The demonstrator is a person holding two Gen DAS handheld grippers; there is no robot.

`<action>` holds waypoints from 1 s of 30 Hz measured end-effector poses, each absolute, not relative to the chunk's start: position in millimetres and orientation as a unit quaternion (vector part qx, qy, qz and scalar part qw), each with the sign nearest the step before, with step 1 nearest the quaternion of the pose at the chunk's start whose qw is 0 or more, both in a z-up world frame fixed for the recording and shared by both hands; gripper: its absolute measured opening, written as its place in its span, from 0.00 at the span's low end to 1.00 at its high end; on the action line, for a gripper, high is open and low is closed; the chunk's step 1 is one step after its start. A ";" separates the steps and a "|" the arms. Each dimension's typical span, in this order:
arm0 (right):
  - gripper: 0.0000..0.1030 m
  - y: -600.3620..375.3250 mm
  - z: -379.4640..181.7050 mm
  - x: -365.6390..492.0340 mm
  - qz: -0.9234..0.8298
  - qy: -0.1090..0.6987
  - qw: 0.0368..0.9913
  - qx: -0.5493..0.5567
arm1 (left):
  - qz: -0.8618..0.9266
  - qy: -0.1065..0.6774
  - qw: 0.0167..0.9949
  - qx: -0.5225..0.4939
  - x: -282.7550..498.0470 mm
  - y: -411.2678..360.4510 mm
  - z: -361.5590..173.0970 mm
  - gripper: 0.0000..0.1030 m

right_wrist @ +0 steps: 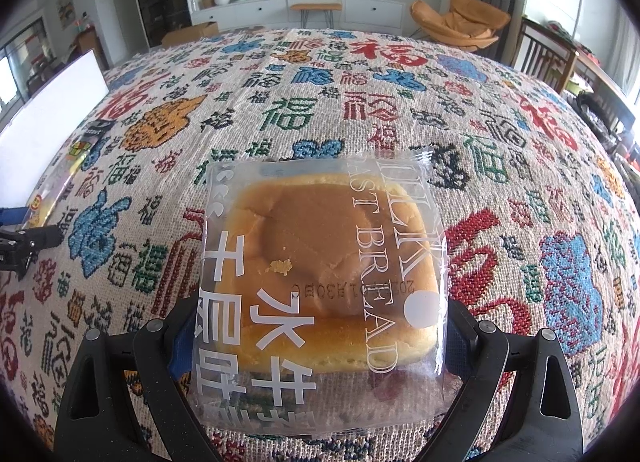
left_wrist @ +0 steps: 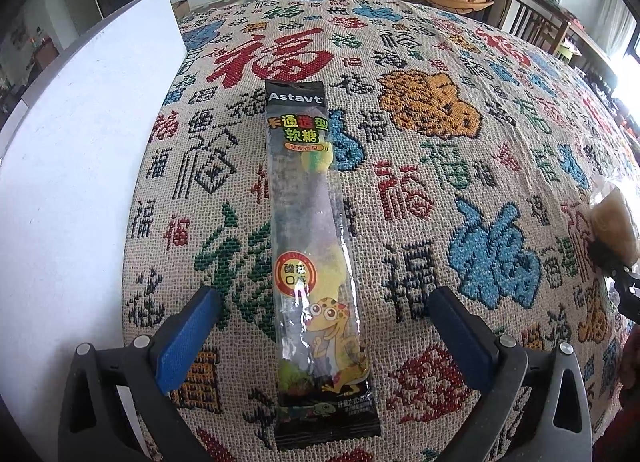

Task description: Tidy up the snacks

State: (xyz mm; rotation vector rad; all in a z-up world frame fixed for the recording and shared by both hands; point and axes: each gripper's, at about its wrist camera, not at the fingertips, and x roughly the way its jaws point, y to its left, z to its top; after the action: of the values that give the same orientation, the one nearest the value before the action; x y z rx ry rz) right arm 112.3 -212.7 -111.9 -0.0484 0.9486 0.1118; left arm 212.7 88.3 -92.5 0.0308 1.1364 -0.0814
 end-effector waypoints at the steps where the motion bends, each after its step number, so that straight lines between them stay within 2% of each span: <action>1: 0.93 -213.0 -111.1 113.6 0.058 0.469 0.881 -0.024 | -0.040 0.533 0.845 0.014 210.5 87.9 -91.4 0.93; 2: 0.93 -213.1 -109.9 115.7 0.061 0.484 0.873 -0.026 | -0.042 0.526 0.849 0.014 207.6 88.0 -89.3 0.89; 4: 0.92 -214.3 -106.3 119.4 0.070 0.520 0.851 -0.028 | -0.046 0.518 0.854 0.012 198.9 89.5 -83.8 0.69; 5: 0.92 -216.5 -103.4 118.7 0.078 0.532 0.843 -0.019 | -0.051 0.512 0.857 0.009 195.5 90.9 -81.0 0.63; 7: 0.92 -220.0 -95.1 114.3 0.096 0.538 0.838 0.000 | -0.056 0.508 0.860 0.003 188.7 91.6 -77.5 0.45; 10: 0.92 -218.9 -85.2 109.8 0.104 0.543 0.833 0.002 | -0.071 0.505 0.860 -0.023 182.5 97.9 -74.6 0.29; 14: 0.92 -214.1 -77.5 113.2 0.099 0.550 0.830 -0.004 | -0.084 0.500 0.861 -0.039 174.7 102.7 -74.3 0.22; 16: 0.92 -210.3 -81.6 119.8 0.092 0.556 0.826 -0.006 | -0.089 0.493 0.865 -0.040 168.0 102.2 -72.3 0.16; 18: 0.82 -211.5 -86.4 122.0 0.093 0.560 0.823 -0.003 | -0.095 0.486 0.867 -0.048 161.7 103.5 -68.4 0.13; 19: 0.69 -213.8 -85.2 120.8 0.085 0.555 0.827 -0.004 | -0.100 0.481 0.869 -0.054 155.6 104.4 -65.3 0.12; 30: 0.69 -220.8 -51.8 64.8 0.107 0.498 0.859 0.049 | -0.135 0.437 0.883 -0.100 113.9 103.0 -40.4 0.11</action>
State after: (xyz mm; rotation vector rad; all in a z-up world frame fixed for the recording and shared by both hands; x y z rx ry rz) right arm 64.8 -220.8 -51.8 0.1026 1.0449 0.2243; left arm 113.9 103.0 -40.4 -0.2090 0.9101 -0.2808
